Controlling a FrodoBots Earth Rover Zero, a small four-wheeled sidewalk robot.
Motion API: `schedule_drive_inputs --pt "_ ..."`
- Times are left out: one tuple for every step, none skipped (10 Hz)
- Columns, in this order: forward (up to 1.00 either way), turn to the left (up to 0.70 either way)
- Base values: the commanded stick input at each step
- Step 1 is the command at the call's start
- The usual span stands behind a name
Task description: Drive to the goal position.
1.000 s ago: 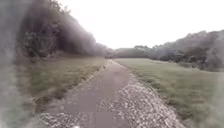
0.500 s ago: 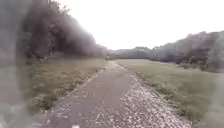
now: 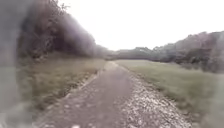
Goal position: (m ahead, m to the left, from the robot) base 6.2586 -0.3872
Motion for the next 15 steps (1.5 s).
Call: schedule_drive_inputs --pt "1.00 0.00" --pt "1.00 0.00" --pt "1.00 0.00" --pt "1.00 0.00" --pt "1.00 0.00" --pt "1.00 0.00" --pt "1.00 0.00" --pt "1.00 0.00" --pt "1.00 0.00" --pt "1.00 0.00" --pt "1.00 0.00" --pt "1.00 0.00" --pt "1.00 0.00" --pt "1.00 0.00" --pt "1.00 0.00"
